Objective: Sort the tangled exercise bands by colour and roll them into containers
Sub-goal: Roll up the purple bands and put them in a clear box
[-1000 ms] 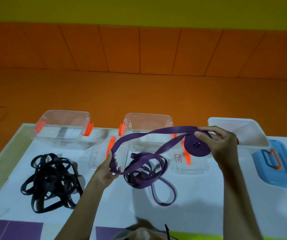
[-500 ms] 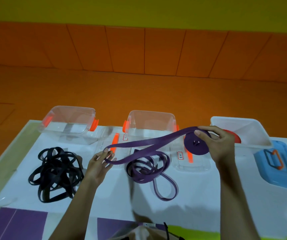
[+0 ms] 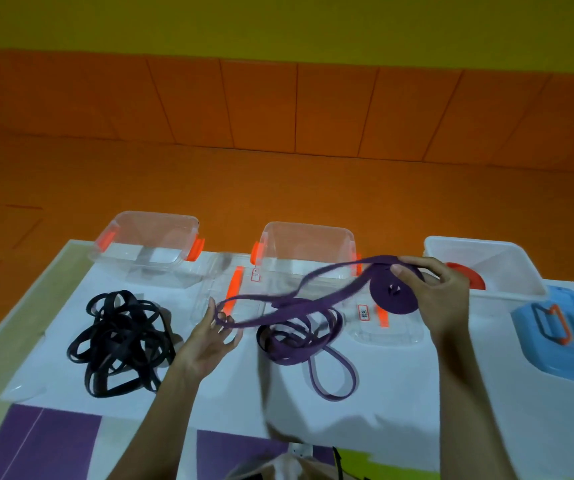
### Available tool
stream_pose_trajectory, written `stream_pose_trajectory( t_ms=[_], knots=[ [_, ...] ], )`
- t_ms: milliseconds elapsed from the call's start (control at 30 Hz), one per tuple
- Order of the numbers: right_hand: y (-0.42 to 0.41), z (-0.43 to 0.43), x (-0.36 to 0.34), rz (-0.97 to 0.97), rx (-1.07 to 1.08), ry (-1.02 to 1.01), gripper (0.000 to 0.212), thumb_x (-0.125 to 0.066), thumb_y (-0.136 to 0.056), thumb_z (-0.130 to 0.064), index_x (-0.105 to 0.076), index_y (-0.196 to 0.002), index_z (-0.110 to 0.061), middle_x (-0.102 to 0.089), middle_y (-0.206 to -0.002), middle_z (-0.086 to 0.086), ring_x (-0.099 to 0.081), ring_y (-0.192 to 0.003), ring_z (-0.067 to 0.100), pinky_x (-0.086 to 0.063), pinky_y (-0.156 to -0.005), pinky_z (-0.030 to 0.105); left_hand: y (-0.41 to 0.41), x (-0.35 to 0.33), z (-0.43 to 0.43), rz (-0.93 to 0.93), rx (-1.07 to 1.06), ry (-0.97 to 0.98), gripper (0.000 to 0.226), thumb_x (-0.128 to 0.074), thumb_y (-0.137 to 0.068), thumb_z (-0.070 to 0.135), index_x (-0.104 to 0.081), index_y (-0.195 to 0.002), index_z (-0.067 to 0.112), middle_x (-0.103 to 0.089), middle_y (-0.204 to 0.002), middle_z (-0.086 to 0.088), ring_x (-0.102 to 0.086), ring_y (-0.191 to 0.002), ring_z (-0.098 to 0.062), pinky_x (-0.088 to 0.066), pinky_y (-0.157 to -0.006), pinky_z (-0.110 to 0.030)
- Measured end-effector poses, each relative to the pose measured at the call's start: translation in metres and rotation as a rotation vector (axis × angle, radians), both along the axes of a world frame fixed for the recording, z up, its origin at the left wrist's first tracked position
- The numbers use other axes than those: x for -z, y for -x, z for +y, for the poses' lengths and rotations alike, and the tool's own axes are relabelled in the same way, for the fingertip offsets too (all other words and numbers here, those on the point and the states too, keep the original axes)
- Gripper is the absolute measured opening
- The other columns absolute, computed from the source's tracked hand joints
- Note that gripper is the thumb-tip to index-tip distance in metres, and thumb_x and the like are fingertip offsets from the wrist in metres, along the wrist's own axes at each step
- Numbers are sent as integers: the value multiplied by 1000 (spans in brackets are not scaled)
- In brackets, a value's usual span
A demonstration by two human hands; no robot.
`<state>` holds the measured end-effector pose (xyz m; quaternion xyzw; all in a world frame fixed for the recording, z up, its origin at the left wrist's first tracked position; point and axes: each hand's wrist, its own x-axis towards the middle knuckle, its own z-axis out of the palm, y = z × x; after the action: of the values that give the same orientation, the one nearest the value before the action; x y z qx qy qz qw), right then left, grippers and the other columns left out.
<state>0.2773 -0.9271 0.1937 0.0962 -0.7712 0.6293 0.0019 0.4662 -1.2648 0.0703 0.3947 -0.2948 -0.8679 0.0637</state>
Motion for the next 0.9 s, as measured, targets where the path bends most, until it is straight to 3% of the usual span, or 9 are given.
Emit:
stream_pose_trajectory(
  t_ms=[100,200,300,400,467,567,633,767,900],
  knots=[
    [-2,0,-1,25,10,6,25,-87,-84,-18,-77,-99,-35,-80,-97,-9,-77,-90,16,-65,-71,35,-6,0,3,53,100,78,28,-65,-95,48,-65,-92,20,-44,-71,4,-50,-74,-12,-47,-105,-45],
    [-2,0,-2,57,-3,-14,23,-87,-84,-19,-79,-103,-29,-80,-98,-7,-77,-91,16,-65,-73,37,-13,12,4,11,167,202,18,-71,-92,32,-68,-104,18,-61,-85,0,-63,-87,-15,-53,-99,-46],
    [-3,-7,-7,62,-45,-17,26,-88,-83,-17,-79,-107,-20,-80,-99,-3,-77,-92,17,-65,-73,35,-18,21,3,-63,235,302,29,-73,-94,21,-68,-122,15,-76,-117,-11,-70,-116,-28,-50,-107,-50],
    [-8,-14,-16,84,-111,-15,25,-87,-83,-16,-79,-108,-17,-80,-100,-3,-76,-93,16,-64,-70,28,-21,28,-1,-177,334,343,27,-71,-95,8,-68,-122,13,-77,-118,-12,-66,-124,-37,-45,-111,-50],
    [-12,-20,-22,104,-157,-5,23,-87,-83,-14,-80,-106,-17,-80,-99,-8,-76,-92,13,-62,-70,24,-16,22,-1,-289,393,407,29,-73,-94,5,-68,-121,14,-77,-114,-12,-64,-123,-37,-45,-105,-46],
    [-17,-32,-31,116,-233,16,22,-86,-83,-11,-79,-102,-19,-79,-99,-10,-74,-90,7,-58,-69,18,13,-7,13,-348,362,639,34,-84,-83,3,-70,-113,11,-73,-106,-12,-64,-102,-30,-49,-77,-26],
    [-20,-41,-35,129,-279,10,23,-87,-82,-12,-79,-100,-24,-79,-99,-10,-73,-92,6,-58,-72,18,39,-44,33,-158,264,887,29,-85,-84,5,-73,-111,8,-74,-102,-2,-70,-103,-27,-50,-70,-11],
    [-22,-54,-38,190,-357,-44,27,-87,-83,-16,-78,-98,-37,-78,-100,-14,-73,-98,13,-61,-81,27,69,-130,80,410,348,1044,31,-77,-95,20,-69,-125,18,-73,-124,7,-66,-123,-12,-53,-101,-24],
    [-21,-61,-46,239,-392,-39,24,-86,-84,-18,-77,-97,-36,-76,-99,-15,-73,-98,12,-59,-83,25,85,-151,94,518,473,1063,36,-85,-86,11,-69,-118,16,-72,-116,8,-69,-113,-17,-55,-99,-31]
  ],
)
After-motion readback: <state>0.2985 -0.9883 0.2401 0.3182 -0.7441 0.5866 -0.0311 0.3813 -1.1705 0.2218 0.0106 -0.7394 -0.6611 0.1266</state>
